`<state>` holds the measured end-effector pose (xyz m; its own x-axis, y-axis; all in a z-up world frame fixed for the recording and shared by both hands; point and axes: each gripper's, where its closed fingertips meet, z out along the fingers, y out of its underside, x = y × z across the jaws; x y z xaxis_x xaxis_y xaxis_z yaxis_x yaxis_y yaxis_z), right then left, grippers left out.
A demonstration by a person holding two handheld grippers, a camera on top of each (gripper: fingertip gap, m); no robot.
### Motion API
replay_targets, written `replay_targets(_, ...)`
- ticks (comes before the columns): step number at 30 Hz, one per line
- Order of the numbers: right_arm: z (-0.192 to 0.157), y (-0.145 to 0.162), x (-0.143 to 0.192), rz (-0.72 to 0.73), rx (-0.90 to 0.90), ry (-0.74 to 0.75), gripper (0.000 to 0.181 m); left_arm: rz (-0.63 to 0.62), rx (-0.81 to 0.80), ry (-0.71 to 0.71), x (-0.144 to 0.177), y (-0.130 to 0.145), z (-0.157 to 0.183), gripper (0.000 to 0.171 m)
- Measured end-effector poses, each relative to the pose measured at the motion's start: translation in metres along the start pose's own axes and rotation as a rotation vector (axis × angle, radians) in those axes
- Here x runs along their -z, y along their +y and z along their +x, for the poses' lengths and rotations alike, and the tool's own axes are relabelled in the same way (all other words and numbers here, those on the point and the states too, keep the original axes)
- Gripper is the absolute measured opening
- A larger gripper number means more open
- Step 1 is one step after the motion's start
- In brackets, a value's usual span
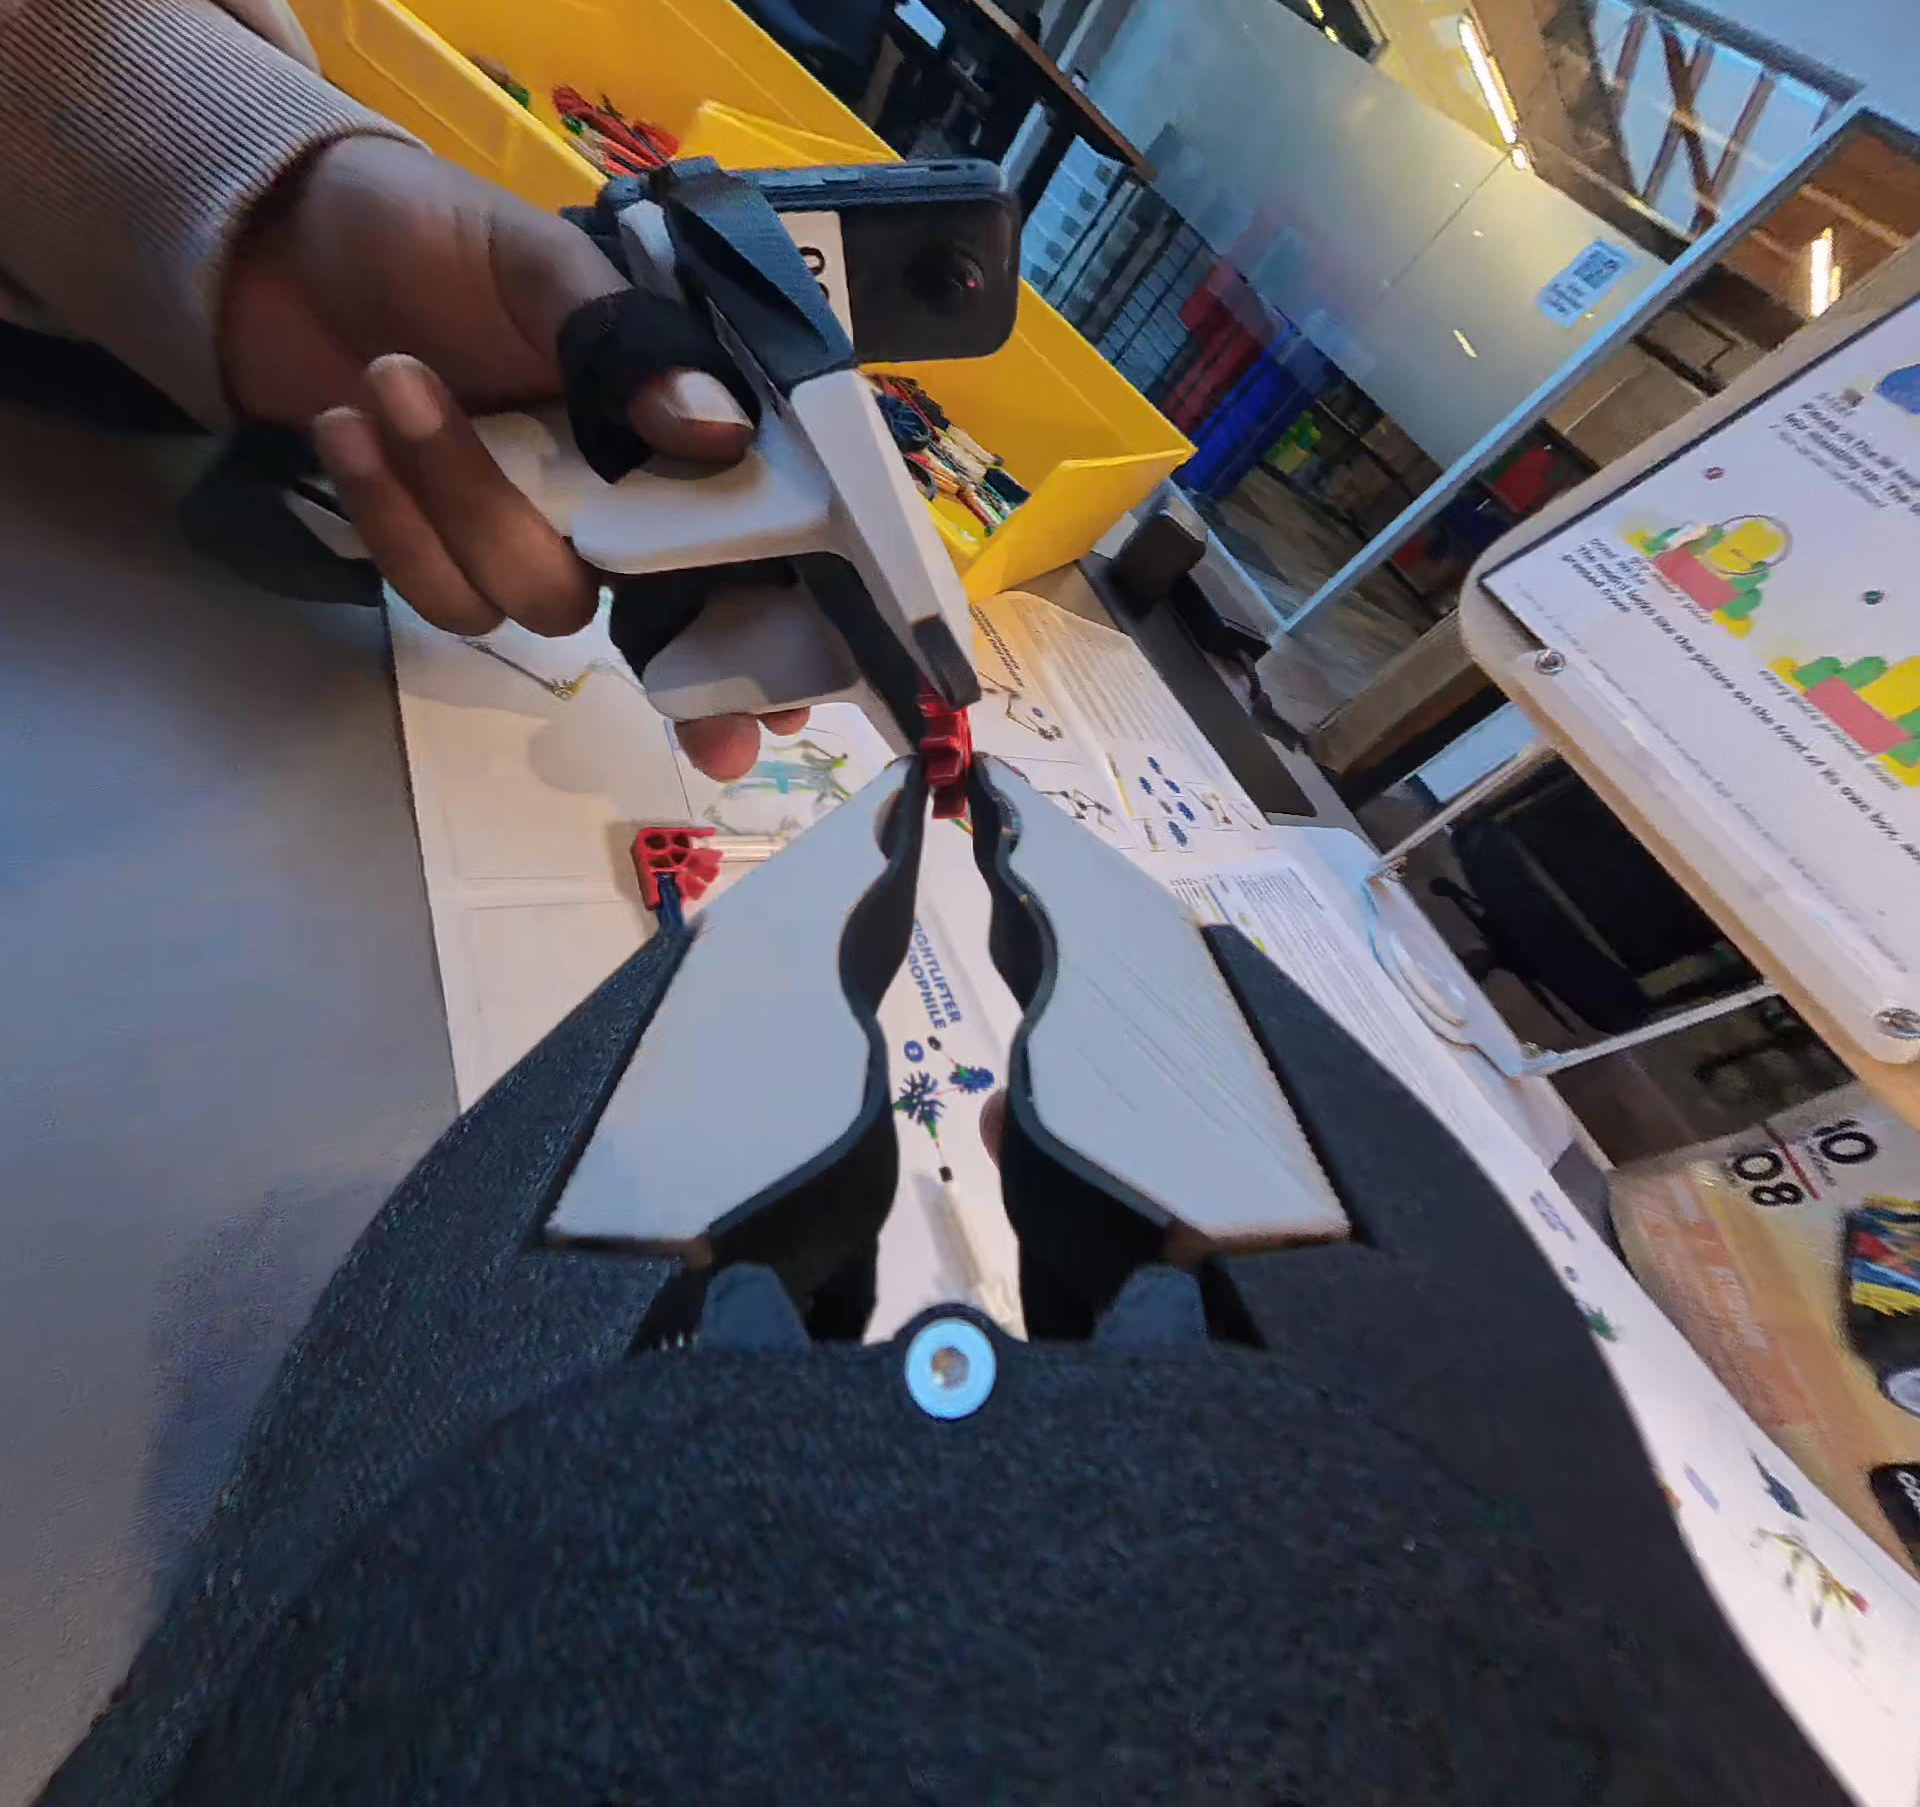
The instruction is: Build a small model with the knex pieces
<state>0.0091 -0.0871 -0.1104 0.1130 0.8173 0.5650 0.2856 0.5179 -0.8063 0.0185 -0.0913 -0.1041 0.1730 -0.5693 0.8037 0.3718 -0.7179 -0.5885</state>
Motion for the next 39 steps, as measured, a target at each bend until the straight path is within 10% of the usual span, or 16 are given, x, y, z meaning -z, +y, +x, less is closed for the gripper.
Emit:
replay_targets(4, -0.001, 0.0, 0.0, 0.017, -0.135, -0.061, 0.005, -0.014, -0.021, -0.017, 0.002, 0.001, 0.0, 0.023)
replay_targets(14, 0.016, -0.028, 0.013, 0.304, -1.328, -0.467, 0.005, -0.039, -0.543, -0.119, 0.01, -0.008, 0.015, 0.025)
replay_targets(26, 0.001, -0.015, 0.003, 0.233, -1.5, -0.5, 0.005, -0.136, -1.205, -0.442, 0.008, -0.003, 0.005, 0.03)
replay_targets(39, -0.008, 0.0, -0.003, 0.161, -1.556, -0.492, 0.005, -0.23, -1.311, -0.527, 0.015, 0.001, -0.017, 0.007)
